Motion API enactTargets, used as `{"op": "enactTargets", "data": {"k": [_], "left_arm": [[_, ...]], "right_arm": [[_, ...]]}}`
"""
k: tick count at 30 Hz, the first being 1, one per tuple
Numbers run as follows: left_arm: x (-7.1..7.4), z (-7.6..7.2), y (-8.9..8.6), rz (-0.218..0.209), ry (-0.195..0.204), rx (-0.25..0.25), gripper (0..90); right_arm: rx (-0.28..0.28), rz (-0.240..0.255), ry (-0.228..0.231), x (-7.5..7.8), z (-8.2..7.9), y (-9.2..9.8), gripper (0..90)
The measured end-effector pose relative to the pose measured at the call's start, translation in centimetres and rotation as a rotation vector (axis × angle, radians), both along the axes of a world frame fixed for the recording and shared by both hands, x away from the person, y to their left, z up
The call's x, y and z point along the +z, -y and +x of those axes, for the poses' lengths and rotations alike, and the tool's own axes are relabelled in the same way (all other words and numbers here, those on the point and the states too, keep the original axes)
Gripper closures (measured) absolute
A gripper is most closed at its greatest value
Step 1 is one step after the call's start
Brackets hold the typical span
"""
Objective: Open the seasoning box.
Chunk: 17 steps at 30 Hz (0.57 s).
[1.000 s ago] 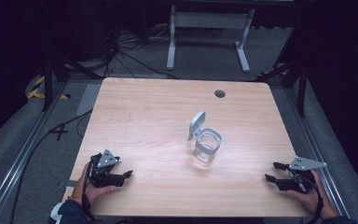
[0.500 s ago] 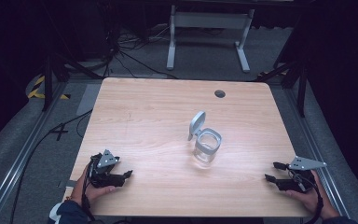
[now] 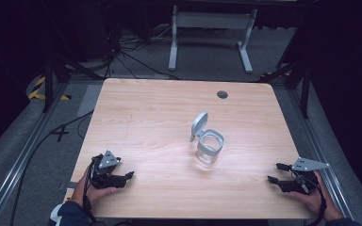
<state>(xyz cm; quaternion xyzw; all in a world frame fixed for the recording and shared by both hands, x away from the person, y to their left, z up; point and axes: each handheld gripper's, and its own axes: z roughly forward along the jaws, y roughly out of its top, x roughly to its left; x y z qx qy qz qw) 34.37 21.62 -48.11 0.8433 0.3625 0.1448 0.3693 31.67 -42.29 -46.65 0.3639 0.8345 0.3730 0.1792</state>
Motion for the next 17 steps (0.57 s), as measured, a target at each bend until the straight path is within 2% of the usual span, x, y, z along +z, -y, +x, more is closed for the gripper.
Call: {"op": "enactTargets", "data": {"k": [11,12,15,17], "left_arm": [[0.03,0.15,-0.05,0.020,0.017,-0.001,22.1],[0.02,0.09,-0.02,0.014,0.005,0.000,21.9],[0.04,0.14,-0.05,0.020,0.011,0.002,21.3],[0.00,0.08,0.02,0.008,0.000,0.006,21.2]], "right_arm": [[-0.002,-0.001,0.000,0.00,0.01,-0.01,31.0],[-0.002,-0.002,0.000,0.00,0.01,-0.01,30.9],[-0.002,-0.002,0.000,0.00,0.01,-0.01,30.9],[-0.002,-0.002,0.000,0.00,0.01,-0.01,30.9]]}}
